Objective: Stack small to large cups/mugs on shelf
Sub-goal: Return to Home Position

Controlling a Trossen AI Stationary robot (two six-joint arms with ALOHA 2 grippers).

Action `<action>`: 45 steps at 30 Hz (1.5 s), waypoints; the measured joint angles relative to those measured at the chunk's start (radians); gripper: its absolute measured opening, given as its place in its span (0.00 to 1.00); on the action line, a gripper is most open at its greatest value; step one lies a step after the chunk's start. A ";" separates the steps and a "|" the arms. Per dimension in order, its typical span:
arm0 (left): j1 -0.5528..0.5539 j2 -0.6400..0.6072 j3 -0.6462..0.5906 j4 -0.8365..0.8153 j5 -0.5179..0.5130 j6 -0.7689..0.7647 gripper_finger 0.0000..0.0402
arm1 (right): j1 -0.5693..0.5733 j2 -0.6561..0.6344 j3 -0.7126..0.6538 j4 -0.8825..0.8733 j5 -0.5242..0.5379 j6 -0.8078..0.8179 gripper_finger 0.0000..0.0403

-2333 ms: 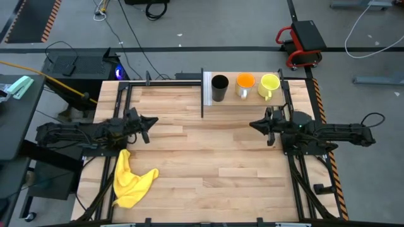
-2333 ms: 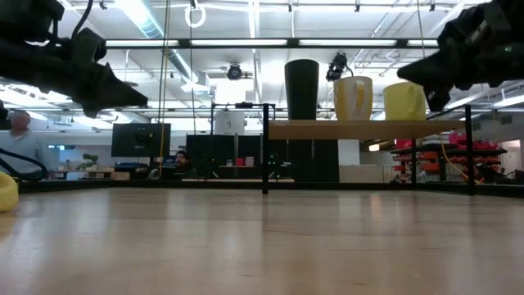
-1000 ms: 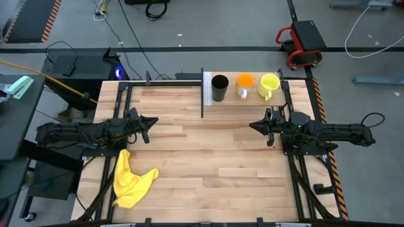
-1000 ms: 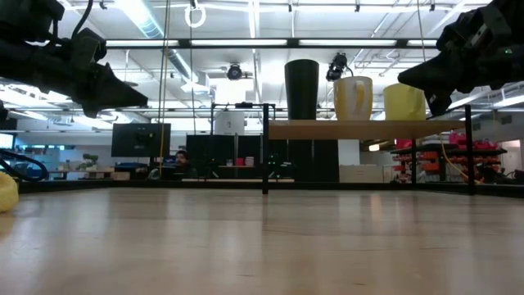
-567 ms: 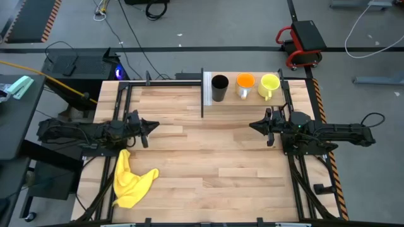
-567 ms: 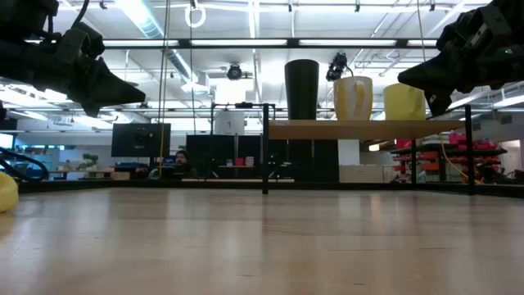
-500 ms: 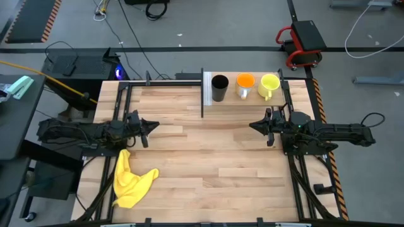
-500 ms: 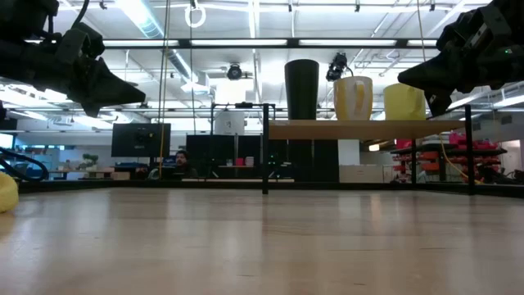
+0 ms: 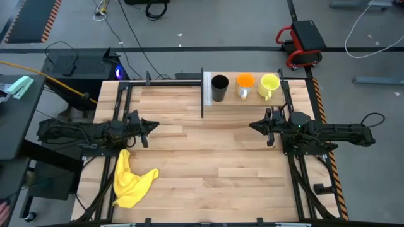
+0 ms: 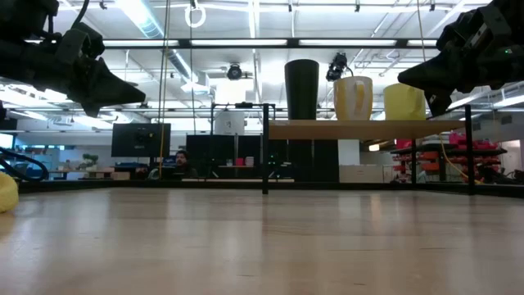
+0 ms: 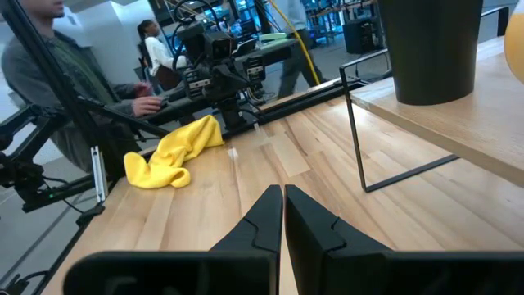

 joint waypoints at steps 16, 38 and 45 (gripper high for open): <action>0.000 0.000 0.000 0.000 0.000 0.000 0.06 | 0.000 0.000 0.000 0.000 0.000 0.000 0.06; 0.000 0.000 0.000 0.000 0.000 0.000 0.06 | 0.000 0.000 0.000 0.000 0.000 0.000 0.06; 0.000 0.000 0.000 0.000 0.000 0.000 0.09 | 0.000 0.000 0.000 0.000 0.000 0.000 0.06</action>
